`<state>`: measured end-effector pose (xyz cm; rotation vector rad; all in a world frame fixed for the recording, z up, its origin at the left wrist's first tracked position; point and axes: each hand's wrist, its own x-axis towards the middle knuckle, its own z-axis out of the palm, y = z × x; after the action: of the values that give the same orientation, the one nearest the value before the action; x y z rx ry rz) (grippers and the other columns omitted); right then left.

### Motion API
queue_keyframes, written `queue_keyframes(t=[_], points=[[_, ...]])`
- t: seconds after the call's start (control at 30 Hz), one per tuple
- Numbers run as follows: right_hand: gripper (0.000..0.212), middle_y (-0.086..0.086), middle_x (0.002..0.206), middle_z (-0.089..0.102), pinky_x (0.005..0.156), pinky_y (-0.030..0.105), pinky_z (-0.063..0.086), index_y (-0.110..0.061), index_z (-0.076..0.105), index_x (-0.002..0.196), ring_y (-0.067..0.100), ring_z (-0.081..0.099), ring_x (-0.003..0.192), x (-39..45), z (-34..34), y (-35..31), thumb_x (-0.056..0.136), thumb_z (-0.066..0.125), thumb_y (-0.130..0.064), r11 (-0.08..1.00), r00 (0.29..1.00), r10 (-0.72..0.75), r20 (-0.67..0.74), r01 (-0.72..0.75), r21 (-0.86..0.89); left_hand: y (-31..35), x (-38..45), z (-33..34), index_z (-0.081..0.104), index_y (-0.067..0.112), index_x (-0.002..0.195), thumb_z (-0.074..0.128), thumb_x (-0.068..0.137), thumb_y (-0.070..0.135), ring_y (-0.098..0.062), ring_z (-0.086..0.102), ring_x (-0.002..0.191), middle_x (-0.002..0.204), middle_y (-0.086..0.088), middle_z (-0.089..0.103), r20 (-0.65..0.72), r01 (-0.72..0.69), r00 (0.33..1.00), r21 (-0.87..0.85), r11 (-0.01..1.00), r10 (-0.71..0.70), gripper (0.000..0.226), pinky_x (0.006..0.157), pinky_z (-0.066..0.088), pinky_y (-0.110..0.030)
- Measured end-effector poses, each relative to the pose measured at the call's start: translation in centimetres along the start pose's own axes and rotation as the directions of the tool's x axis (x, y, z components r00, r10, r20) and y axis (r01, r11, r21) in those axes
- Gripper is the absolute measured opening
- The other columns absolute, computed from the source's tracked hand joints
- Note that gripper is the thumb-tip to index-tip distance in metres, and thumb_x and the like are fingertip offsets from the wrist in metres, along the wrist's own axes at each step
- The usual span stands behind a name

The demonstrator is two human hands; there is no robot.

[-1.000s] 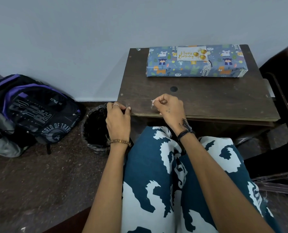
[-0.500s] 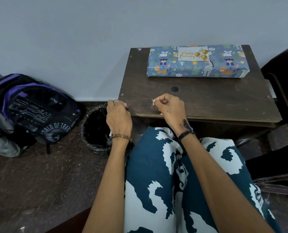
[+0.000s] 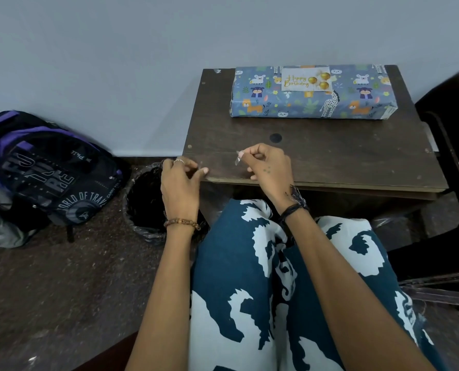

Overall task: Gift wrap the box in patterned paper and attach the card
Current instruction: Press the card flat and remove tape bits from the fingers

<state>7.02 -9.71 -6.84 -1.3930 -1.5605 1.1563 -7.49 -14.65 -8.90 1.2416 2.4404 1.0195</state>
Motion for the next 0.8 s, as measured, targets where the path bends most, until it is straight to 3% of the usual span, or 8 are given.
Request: queue_keyframes(t=[0.17, 0.23, 0.27, 0.33, 0.4, 0.6, 0.67, 0.8], points=[[0.026, -0.013, 0.070, 0.066, 0.069, 0.037, 0.058, -0.032, 0.062, 0.062, 0.014, 0.063, 0.069, 0.0, -0.1, -0.1, 0.088, 0.062, -0.025, 1.000, 1.000, -0.005, 0.015, 0.005, -0.002, 0.3, 0.0, 0.0, 0.064, 0.005, 0.087, 0.058, 0.091, 0.018, -0.015, 0.053, 0.086, 0.102, -0.006, 0.056, -0.040, -0.021, 0.999, 0.025, 0.999, 0.022, 0.014, 0.069, 0.031, -0.015], [0.024, -0.015, 0.075, 0.065, 0.061, 0.024, 0.054, -0.028, 0.065, 0.065, 0.006, 0.059, 0.067, -0.1, -0.2, -0.2, 0.088, 0.062, -0.024, 0.998, 0.999, -0.005, 0.036, 0.003, 0.065, 0.1, 0.1, 0.0, 0.064, 0.006, 0.086, 0.058, 0.091, 0.017, -0.012, 0.054, 0.081, 0.099, -0.009, 0.059, -0.015, 0.020, 1.000, -0.103, 0.994, -0.021, 0.014, 0.071, 0.038, -0.017], [0.021, -0.014, 0.079, 0.066, 0.057, 0.018, 0.052, -0.025, 0.067, 0.068, 0.004, 0.058, 0.067, -0.2, -0.3, -0.3, 0.088, 0.063, -0.024, 0.994, 0.999, 0.000, 0.048, -0.005, 0.107, 0.3, 0.2, -0.2, 0.064, 0.007, 0.087, 0.057, 0.091, 0.017, -0.010, 0.056, 0.076, 0.095, -0.009, 0.061, 0.009, 0.076, 0.997, -0.256, 0.964, -0.076, 0.013, 0.069, 0.045, -0.021], [0.017, -0.012, 0.085, 0.068, 0.056, 0.013, 0.050, -0.021, 0.069, 0.071, 0.001, 0.057, 0.068, -0.1, -0.3, -0.3, 0.087, 0.064, -0.023, 0.984, 0.997, 0.020, 0.077, -0.033, 0.177, 1.5, 0.0, -0.8, 0.064, 0.009, 0.087, 0.054, 0.093, 0.016, -0.001, 0.055, 0.063, 0.081, -0.004, 0.060, 0.145, 0.236, 0.972, -0.607, 0.759, -0.187, 0.014, 0.058, 0.049, -0.017], [0.013, -0.009, 0.086, 0.068, 0.059, 0.015, 0.050, -0.019, 0.069, 0.075, 0.001, 0.057, 0.072, 0.1, -0.4, -0.4, 0.086, 0.066, -0.022, 0.962, 0.990, 0.048, 0.136, -0.082, 0.259, 2.9, -0.6, -1.2, 0.063, 0.012, 0.083, 0.053, 0.093, 0.013, -0.001, 0.052, 0.060, 0.073, 0.002, 0.056, 0.262, 0.322, 0.947, -0.748, 0.580, -0.188, 0.014, 0.053, 0.048, -0.013], [0.007, -0.002, 0.089, 0.068, 0.073, 0.020, 0.054, -0.010, 0.069, 0.086, 0.011, 0.059, 0.086, -0.3, -0.8, -1.1, 0.087, 0.063, -0.014, 0.810, 0.943, 0.037, 0.330, -0.221, 0.542, 5.0, -2.0, -0.6, 0.066, 0.005, 0.081, 0.060, 0.088, 0.005, -0.001, 0.055, 0.052, 0.057, 0.005, 0.061, 0.344, 0.394, 0.919, -0.783, 0.481, -0.192, 0.010, 0.053, 0.049, -0.011], [0.007, -0.002, 0.089, 0.070, 0.077, 0.023, 0.054, -0.009, 0.070, 0.085, 0.012, 0.062, 0.086, -0.3, -0.8, -1.1, 0.086, 0.064, -0.013, 0.816, 0.948, 0.031, 0.317, -0.207, 0.539, 5.0, -2.1, -0.5, 0.067, 0.004, 0.083, 0.059, 0.088, 0.004, -0.001, 0.058, 0.053, 0.056, 0.007, 0.064, 0.369, 0.403, 0.914, -0.793, 0.457, -0.167, 0.009, 0.056, 0.051, -0.010], [0.005, 0.007, 0.084, 0.069, 0.078, 0.031, 0.055, -0.006, 0.068, 0.084, 0.016, 0.064, 0.081, -0.1, -0.5, -1.0, 0.086, 0.065, -0.009, 0.847, 0.973, -0.002, 0.229, -0.120, 0.517, 5.8, -2.6, -0.4, 0.066, 0.003, 0.085, 0.055, 0.090, 0.001, -0.004, 0.066, 0.062, 0.062, 0.003, 0.070, 0.434, 0.458, 0.889, -0.832, 0.313, -0.147, 0.012, 0.065, 0.054, -0.013]])
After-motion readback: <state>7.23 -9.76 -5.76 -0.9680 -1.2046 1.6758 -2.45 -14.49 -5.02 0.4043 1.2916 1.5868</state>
